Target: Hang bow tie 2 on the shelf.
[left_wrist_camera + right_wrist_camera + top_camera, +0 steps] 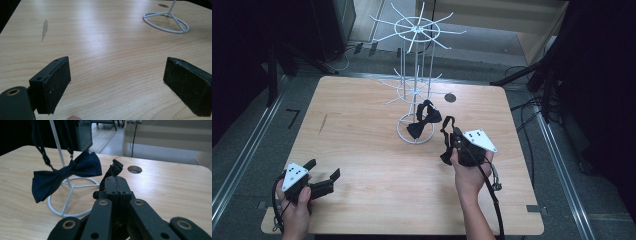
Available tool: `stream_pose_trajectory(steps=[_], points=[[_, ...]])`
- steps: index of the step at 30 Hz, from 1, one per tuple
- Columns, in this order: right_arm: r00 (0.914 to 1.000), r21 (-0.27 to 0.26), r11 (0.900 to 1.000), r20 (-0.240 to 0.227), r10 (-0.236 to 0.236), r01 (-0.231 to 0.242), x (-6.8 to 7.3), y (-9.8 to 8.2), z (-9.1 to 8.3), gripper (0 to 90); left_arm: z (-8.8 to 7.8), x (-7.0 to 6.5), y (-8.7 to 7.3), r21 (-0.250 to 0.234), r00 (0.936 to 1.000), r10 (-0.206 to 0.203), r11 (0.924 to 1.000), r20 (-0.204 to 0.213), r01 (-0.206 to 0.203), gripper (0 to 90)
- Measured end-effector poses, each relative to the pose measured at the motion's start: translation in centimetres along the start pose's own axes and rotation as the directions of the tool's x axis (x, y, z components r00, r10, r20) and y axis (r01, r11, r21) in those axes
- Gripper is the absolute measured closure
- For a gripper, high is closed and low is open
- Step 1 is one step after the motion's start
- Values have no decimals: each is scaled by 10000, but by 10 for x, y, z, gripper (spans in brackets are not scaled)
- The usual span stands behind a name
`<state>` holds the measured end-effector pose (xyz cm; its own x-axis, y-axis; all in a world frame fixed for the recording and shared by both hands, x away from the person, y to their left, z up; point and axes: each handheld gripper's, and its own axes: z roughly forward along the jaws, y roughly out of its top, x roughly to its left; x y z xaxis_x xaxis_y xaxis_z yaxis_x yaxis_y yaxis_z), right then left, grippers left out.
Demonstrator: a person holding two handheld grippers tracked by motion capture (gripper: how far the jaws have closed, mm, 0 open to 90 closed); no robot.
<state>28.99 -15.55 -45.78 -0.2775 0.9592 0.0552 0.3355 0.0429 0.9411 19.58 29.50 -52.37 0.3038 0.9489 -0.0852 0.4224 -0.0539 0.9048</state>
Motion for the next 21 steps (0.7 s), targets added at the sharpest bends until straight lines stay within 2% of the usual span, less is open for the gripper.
stream_pose_trajectory(steps=[21], points=[[9998, -286, 9996, 211, -31, 37, -10, 30, 8, 900, 0, 0, 0, -30, 10000, -26, 10000, 42, 27, 81]])
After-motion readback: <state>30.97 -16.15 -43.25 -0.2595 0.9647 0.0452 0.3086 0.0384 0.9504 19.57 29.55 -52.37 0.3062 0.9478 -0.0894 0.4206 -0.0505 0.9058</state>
